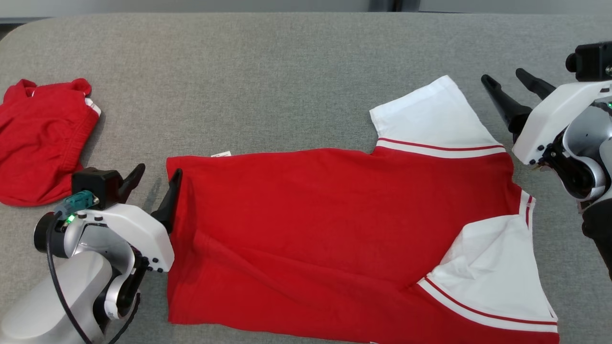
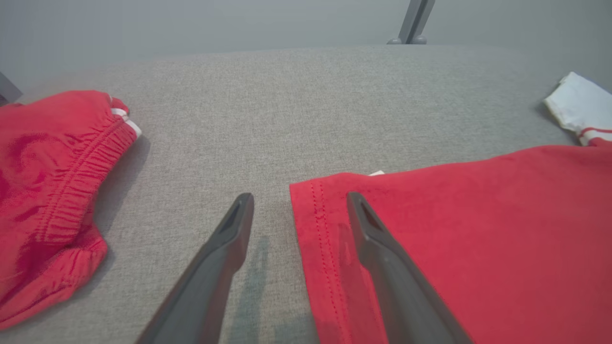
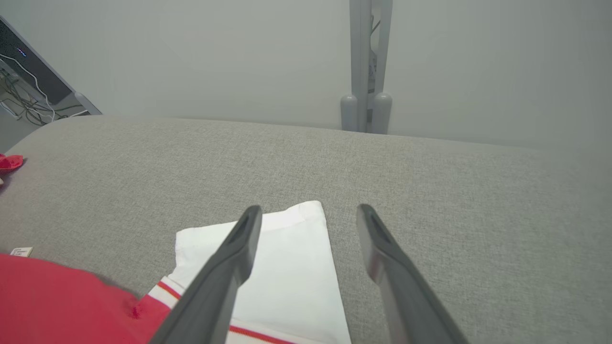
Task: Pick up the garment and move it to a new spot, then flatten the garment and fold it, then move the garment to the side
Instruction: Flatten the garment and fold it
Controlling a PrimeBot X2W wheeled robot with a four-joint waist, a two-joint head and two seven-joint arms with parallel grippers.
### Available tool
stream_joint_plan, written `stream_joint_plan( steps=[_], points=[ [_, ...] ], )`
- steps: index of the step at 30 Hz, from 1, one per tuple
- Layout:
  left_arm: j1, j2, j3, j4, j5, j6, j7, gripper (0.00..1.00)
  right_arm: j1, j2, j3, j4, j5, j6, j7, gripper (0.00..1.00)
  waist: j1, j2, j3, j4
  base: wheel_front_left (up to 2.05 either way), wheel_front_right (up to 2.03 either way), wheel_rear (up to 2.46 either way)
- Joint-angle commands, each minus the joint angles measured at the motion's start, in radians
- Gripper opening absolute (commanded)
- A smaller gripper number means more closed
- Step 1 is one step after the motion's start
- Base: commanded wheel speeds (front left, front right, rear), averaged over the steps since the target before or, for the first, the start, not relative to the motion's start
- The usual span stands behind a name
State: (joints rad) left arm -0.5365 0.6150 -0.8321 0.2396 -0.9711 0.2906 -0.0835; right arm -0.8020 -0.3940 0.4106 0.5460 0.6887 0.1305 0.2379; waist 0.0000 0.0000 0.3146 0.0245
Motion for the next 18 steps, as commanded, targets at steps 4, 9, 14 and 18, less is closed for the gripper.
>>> stream_joint_plan(
  steps=[4,9,14,18],
  points=[
    [-0.060,-0.024,-0.022,0.040,0.024,-0.027,0.018,1.00,-0.090,0.006,0.056,0.120,0.046,0.001,-0.031,1.00,0.0000,0.0000,0.041,0.034,0.00,0.00,0.00],
    [-0.117,-0.058,-0.039,0.070,0.038,-0.055,0.034,1.00,-0.179,0.022,0.114,0.251,0.077,0.001,-0.037,1.00,0.0000,0.0000,0.080,0.062,0.00,0.00,0.00],
    [-0.172,-0.092,-0.061,0.096,0.046,-0.090,0.057,1.00,-0.264,0.022,0.160,0.370,0.119,0.001,-0.022,1.00,0.0000,0.0000,0.119,0.092,0.00,0.00,0.00],
    [-0.199,-0.110,-0.068,0.111,0.054,-0.105,0.057,1.00,-0.319,0.015,0.178,0.424,0.154,0.001,0.005,1.00,0.0000,0.0000,0.144,0.110,0.00,0.00,0.00]
  ],
)
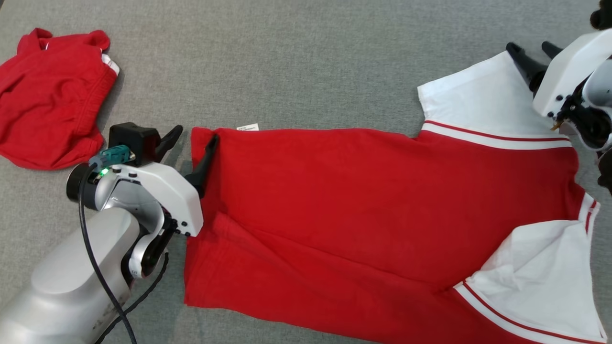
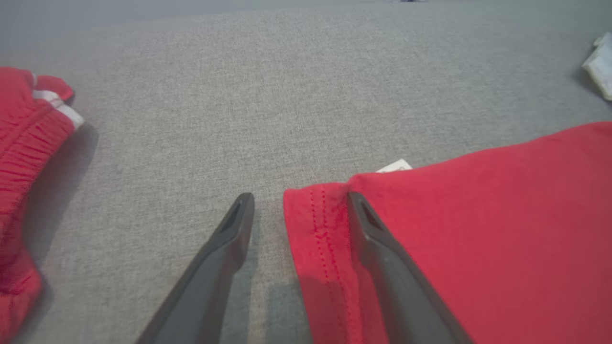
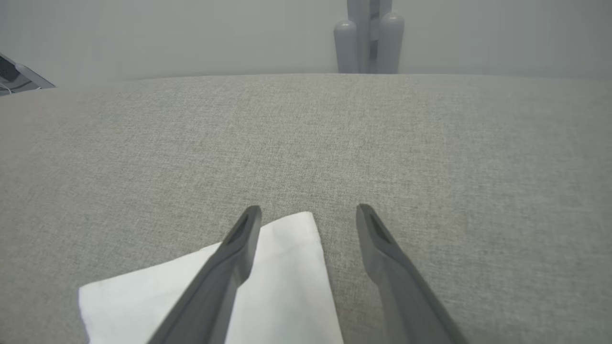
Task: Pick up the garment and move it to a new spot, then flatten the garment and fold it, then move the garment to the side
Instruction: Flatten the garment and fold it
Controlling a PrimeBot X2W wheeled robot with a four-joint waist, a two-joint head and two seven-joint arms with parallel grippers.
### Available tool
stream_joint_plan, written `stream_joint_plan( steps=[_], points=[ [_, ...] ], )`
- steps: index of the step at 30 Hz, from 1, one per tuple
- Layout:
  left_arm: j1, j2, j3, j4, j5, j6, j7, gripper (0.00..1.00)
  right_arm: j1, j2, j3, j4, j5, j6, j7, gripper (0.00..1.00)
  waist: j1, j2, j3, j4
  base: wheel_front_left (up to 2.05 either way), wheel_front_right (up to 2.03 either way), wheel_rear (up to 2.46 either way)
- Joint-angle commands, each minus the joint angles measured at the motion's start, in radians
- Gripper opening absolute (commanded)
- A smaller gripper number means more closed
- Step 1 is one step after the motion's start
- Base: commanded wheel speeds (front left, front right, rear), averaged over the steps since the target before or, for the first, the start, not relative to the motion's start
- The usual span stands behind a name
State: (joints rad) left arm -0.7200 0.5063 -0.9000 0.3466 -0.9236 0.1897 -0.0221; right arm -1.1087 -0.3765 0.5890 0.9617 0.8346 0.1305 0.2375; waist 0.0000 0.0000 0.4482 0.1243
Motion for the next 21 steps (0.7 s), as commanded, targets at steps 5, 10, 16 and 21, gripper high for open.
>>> stream_joint_plan(
  steps=[5,10,16,21],
  points=[
    [-0.039,-0.019,-0.006,0.025,0.010,-0.016,-0.010,1.00,-0.042,0.013,0.027,0.055,0.059,0.001,0.066,1.00,0.0000,0.0000,0.023,0.026,0.00,0.00,0.00],
    [-0.037,-0.032,-0.014,0.044,0.010,-0.024,-0.012,1.00,-0.032,0.021,0.059,0.076,0.091,0.001,0.118,1.00,0.0000,0.0000,0.022,0.031,0.00,0.00,0.00],
    [-0.047,-0.040,-0.016,0.068,0.006,-0.035,-0.016,1.00,-0.032,0.019,0.097,0.065,0.123,0.001,0.119,0.16,0.0000,0.0000,0.022,0.028,0.00,0.00,0.00],
    [-0.056,-0.045,-0.019,0.082,0.003,-0.043,-0.014,1.00,-0.030,0.011,0.127,0.046,0.149,0.001,0.102,0.00,0.0000,0.0000,0.023,0.019,0.00,0.00,0.00]
  ],
)
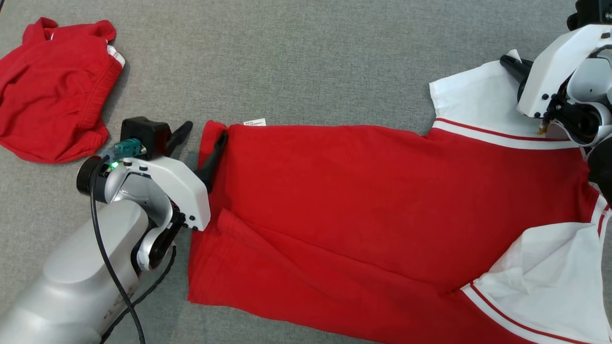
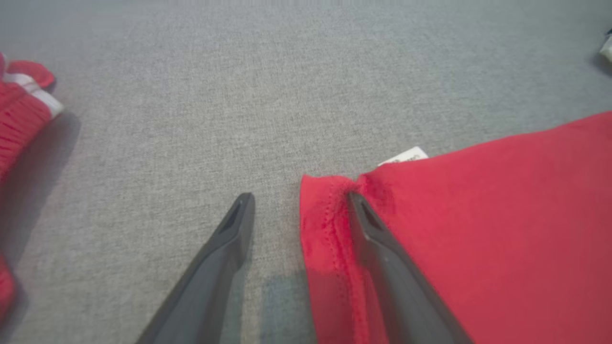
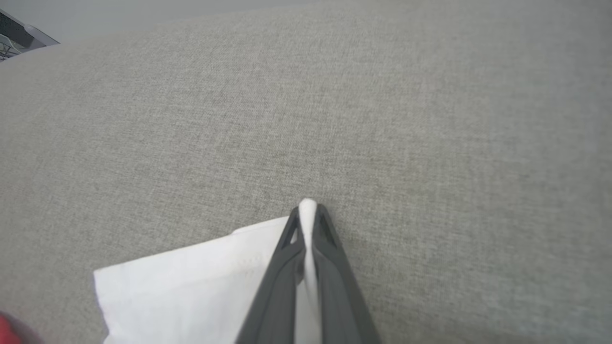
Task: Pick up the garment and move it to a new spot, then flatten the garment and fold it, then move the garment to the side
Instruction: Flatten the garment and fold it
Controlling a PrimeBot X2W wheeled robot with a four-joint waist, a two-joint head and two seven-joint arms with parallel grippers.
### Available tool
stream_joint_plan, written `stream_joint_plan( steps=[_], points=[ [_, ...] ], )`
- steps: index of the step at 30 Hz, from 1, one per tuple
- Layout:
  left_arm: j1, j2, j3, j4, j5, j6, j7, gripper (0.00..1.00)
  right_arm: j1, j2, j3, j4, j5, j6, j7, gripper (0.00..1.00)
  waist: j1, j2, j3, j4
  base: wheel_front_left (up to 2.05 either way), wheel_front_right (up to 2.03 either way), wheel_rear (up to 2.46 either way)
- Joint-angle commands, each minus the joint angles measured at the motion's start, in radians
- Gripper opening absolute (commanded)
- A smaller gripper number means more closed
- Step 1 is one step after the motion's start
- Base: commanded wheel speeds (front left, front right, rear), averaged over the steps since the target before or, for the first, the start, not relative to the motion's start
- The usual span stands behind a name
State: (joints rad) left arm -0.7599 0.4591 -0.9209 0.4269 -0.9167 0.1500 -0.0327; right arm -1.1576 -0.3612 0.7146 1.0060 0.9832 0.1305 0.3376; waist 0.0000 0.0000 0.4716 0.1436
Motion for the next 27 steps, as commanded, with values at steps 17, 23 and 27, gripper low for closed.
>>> stream_joint_plan(
  steps=[17,23,27],
  points=[
    [-0.013,0.002,0.003,0.004,-0.017,-0.016,-0.014,0.00,0.021,-0.035,0.088,-0.030,0.095,0.001,-0.074,0.00,0.0000,0.0000,-0.035,-0.011,0.00,0.00,0.00],
    [0.009,0.011,0.009,-0.004,-0.023,-0.015,-0.030,0.00,0.025,-0.052,0.107,-0.048,0.129,0.001,-0.136,0.00,0.0000,0.0000,-0.062,-0.020,0.00,0.00,0.00],
    [0.028,0.023,0.010,-0.005,-0.038,-0.021,-0.024,0.00,0.043,-0.061,0.125,-0.069,0.158,0.001,-0.166,0.00,0.0000,0.0000,-0.089,-0.036,0.00,0.00,0.00]
  ],
)
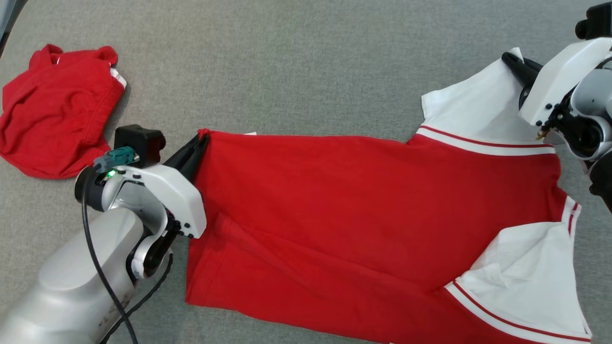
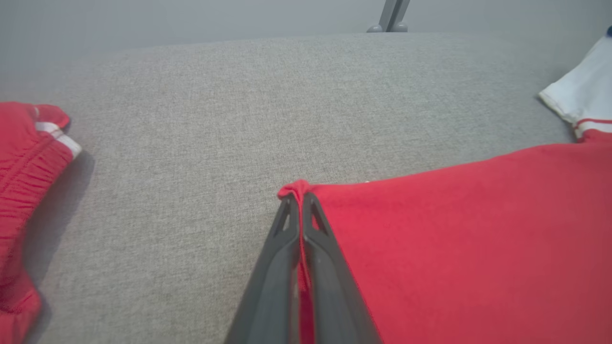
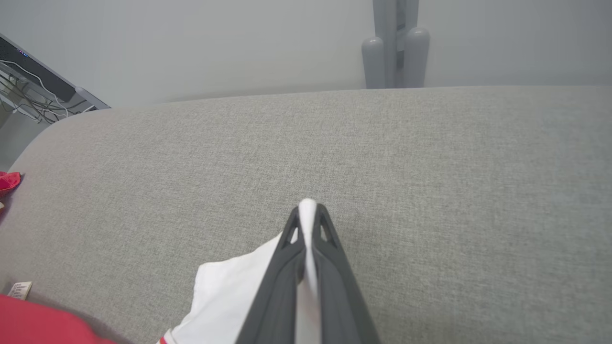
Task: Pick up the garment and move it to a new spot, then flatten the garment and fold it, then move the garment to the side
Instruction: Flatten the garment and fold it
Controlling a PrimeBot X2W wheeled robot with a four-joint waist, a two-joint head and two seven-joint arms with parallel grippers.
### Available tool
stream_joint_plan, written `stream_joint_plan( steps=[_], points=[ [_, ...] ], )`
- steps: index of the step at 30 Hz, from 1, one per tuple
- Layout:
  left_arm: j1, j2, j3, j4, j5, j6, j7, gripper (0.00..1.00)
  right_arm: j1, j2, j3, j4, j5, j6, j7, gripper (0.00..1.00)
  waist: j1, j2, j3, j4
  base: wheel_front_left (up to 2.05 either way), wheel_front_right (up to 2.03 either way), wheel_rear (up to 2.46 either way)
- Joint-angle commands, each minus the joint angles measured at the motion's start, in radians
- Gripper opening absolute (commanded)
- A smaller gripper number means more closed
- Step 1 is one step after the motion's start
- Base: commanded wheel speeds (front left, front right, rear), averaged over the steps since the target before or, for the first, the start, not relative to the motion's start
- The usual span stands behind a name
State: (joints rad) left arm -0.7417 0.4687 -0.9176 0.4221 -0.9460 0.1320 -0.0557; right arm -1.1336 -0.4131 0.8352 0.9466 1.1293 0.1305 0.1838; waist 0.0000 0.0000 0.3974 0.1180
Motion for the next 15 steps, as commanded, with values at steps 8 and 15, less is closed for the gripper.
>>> stream_joint_plan(
  steps=[8,15],
  points=[
    [0.075,0.051,0.014,-0.008,-0.048,-0.014,0.008,0.00,0.079,-0.023,0.042,-0.075,0.088,0.001,-0.031,0.00,0.0000,0.0000,-0.086,-0.048,0.00,0.00,0.00],
    [0.135,0.096,0.018,-0.024,-0.075,-0.006,0.019,0.00,0.144,-0.064,0.095,-0.158,0.147,0.001,-0.033,0.00,0.0000,0.0000,-0.152,-0.085,0.00,0.00,0.00]
  ],
)
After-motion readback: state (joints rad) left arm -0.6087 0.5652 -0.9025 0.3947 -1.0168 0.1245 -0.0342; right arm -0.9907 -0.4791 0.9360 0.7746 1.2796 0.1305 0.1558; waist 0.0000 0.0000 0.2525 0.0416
